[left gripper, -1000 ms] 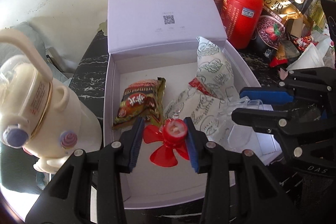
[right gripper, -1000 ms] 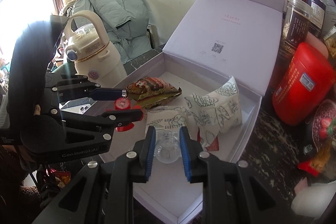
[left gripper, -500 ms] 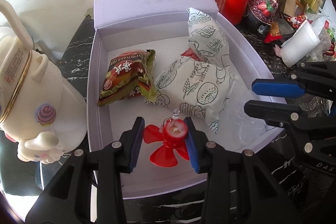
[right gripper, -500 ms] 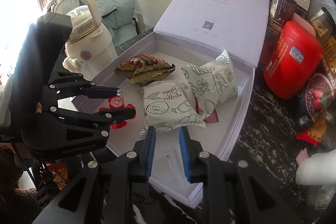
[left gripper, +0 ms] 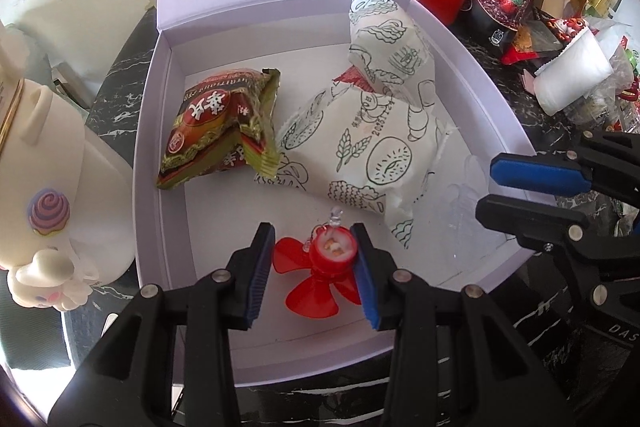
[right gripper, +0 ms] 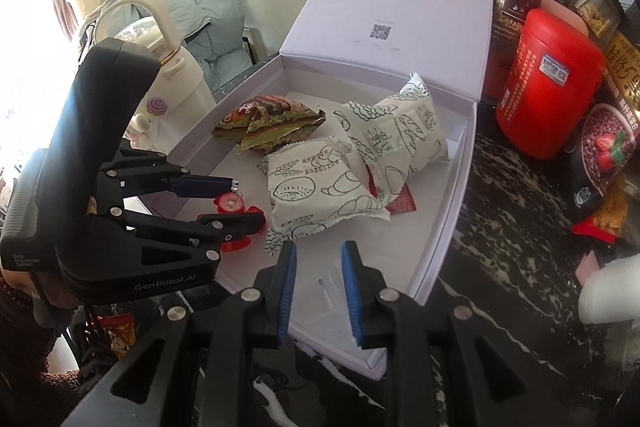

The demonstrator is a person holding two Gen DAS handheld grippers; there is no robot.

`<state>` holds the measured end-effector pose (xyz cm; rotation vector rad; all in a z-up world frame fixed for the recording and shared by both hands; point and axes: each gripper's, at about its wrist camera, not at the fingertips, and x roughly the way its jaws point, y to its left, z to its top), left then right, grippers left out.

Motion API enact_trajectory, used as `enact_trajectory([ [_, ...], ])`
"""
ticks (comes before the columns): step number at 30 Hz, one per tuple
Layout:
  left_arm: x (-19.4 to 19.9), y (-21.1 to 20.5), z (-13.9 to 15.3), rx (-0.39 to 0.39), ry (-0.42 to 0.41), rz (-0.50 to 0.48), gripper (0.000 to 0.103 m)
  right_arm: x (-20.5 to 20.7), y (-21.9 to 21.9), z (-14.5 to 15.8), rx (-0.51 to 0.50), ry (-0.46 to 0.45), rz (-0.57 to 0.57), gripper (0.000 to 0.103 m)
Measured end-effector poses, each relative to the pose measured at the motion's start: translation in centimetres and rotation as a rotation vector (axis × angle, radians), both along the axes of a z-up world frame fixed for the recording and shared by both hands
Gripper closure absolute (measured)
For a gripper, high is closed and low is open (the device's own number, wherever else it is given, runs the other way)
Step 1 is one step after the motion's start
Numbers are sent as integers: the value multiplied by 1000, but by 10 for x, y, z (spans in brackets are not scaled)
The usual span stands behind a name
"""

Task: Organize objects
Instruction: 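Open the left gripper to release the red fan while the right releases the clear stand, then withdraw both open grippers up and away from the box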

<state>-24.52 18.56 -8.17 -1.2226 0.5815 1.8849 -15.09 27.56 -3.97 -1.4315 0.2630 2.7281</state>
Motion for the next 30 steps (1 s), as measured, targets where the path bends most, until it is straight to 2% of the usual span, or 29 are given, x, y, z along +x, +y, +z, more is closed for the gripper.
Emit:
enact_trajectory([
  [2, -1, 2, 0, -11, 1, 16, 61, 0, 3, 0, -3, 1, -21, 79],
  [6, 2, 5, 3, -37, 32, 35, 56, 5, 9, 1, 4, 16, -54, 63],
  [11, 9, 3, 13, -10, 51, 35, 49, 11, 12, 6, -2, 34, -67, 53],
  [24, 18, -8, 52, 81, 145, 70, 34, 29, 16, 27, 16, 88, -116, 44],
  [30, 23, -15, 78, 141, 186, 77, 24, 43, 16, 49, 71, 132, -155, 41],
])
